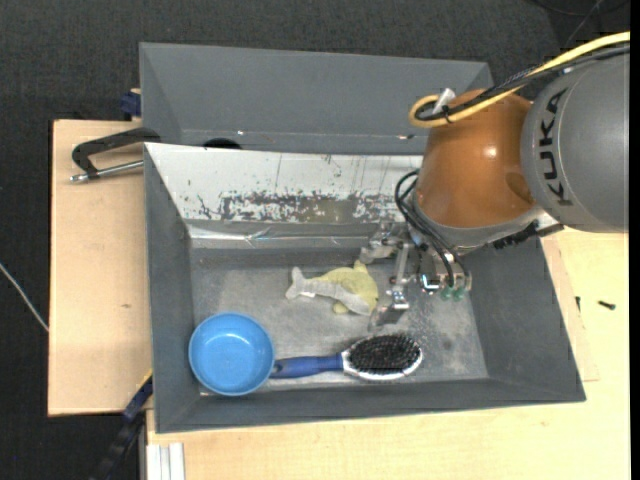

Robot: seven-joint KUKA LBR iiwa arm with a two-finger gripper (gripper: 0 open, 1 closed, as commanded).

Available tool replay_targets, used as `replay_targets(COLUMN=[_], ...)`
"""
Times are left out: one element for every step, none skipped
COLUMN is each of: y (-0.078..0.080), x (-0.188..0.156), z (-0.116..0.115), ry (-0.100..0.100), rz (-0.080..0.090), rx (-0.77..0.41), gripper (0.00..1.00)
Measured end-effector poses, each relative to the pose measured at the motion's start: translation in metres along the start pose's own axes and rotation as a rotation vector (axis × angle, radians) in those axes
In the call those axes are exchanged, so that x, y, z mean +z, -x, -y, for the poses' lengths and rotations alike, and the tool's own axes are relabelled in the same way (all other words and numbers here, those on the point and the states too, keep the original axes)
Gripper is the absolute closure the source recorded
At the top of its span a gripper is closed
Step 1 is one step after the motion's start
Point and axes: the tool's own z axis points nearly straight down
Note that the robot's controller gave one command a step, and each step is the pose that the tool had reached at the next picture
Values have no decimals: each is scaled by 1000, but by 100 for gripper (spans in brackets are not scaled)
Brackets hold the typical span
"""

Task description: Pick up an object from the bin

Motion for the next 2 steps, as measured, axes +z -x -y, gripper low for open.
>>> replay_targets(y=[-17,60], x=[57,52], z=[6,-12], ry=[0,-1], rz=[25,20], rx=[-227,-245], gripper=[0,0])
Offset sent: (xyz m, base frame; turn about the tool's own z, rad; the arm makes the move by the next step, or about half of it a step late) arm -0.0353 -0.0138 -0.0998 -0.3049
